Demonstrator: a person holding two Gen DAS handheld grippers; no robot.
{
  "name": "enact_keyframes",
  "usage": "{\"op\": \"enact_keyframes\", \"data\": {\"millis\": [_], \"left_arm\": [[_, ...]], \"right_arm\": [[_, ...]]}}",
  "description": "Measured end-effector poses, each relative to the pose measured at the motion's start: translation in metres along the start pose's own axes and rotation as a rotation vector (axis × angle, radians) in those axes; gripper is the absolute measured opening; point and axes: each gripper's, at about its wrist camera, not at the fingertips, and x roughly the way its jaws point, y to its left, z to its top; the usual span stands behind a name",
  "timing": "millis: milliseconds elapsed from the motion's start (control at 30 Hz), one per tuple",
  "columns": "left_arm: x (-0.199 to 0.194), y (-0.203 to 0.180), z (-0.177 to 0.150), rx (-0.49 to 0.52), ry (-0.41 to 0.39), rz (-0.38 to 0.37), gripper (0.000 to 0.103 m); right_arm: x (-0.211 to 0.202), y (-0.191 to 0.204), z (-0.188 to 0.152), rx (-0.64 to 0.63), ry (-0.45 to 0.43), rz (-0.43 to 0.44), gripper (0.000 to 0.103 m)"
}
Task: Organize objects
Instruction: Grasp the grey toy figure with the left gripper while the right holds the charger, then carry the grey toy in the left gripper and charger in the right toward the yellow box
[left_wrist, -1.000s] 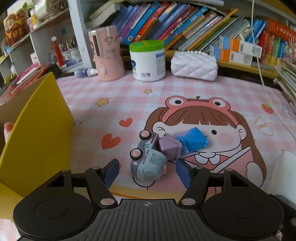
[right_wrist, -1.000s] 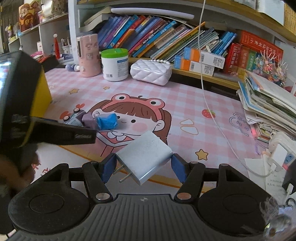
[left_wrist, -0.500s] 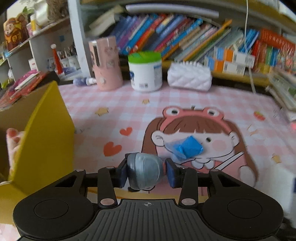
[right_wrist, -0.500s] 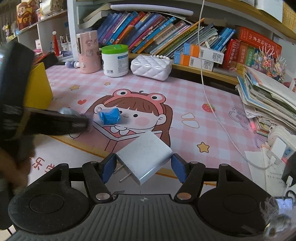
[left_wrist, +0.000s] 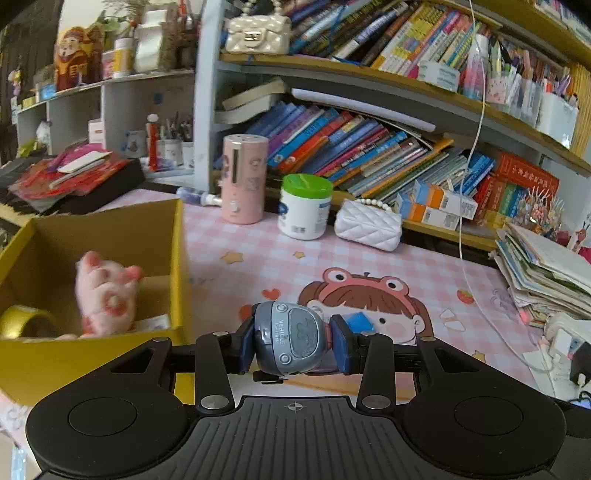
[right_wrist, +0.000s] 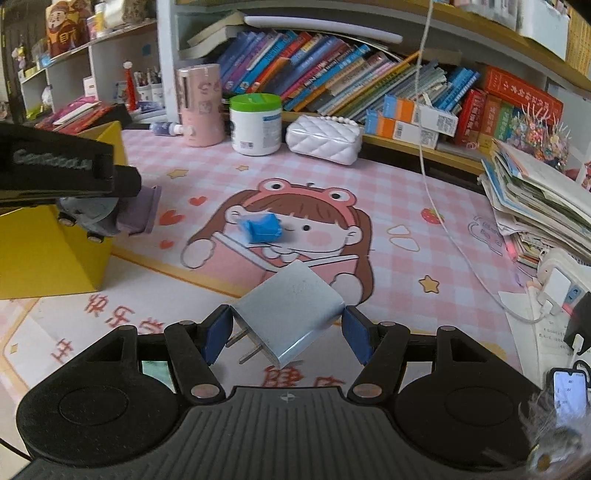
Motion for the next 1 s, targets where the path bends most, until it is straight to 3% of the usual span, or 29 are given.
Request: {"op": "enact_keyframes", "data": {"millis": [267, 633, 1000], "left_arm": [[-0.045, 0.046, -0.02, -0.037, -0.005, 0.034, 0.039], [-0.094, 0.121, -0.052, -0.081, 0.026, 0.145, 0.039], [-0.126, 0.17, -0.072, -0.112, 0.035, 0.159, 0.039]], "right_arm": [[-0.023, 0.045, -0.007, -0.034, -0.016, 0.031, 0.063], [-0.053, 0.123, -0.022, -0.102, -0.026, 0.107, 0.063], [-0.075, 0.177, -0.039, -0.117, -0.023, 0.13, 0.063]]}}
